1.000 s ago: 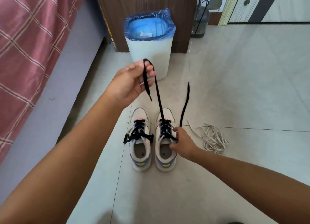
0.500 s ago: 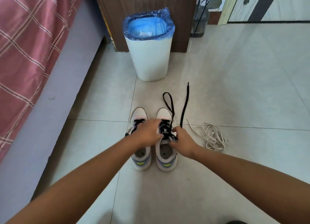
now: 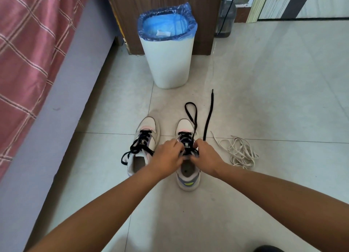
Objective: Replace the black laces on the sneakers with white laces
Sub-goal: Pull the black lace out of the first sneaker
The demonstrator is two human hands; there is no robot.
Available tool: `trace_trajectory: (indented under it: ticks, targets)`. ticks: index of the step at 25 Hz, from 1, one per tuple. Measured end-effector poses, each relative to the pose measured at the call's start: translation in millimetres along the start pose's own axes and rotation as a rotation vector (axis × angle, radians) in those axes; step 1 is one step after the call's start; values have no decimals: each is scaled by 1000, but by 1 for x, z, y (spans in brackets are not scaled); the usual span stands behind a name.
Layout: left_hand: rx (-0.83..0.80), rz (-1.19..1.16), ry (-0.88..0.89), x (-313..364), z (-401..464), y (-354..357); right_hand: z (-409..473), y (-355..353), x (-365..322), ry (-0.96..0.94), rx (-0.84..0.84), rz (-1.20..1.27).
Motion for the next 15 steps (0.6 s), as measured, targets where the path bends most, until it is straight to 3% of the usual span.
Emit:
trace_trajectory:
  ticks: [2,4,7,12,15]
  targets:
    - [55,-22,116,18,-1,7,2,-1,-4,-8,-6,-86]
    - [77,-64,98,17,4,10,3,-2,-7,-21,-30,-180]
    - [-35,-94,33,5,12,11,3,-1,-8,-58,-67,-253]
    - [-547,-1001,-403,-5,-2,-1,-3,0,-4,-43,-63,-187]
    - [-494,-1044,-346,-4,-10,-6,-4,0,-17,-175,-63,-365]
Point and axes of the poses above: each hand's wrist, its own z-axis towards the middle knuckle, its own y-axis out of the palm, x = y × z, the point moved 4 cm from there along z, towards the middle knuckle, and after that the axes turned 14 degrees about -y, right-handed, at the moved point
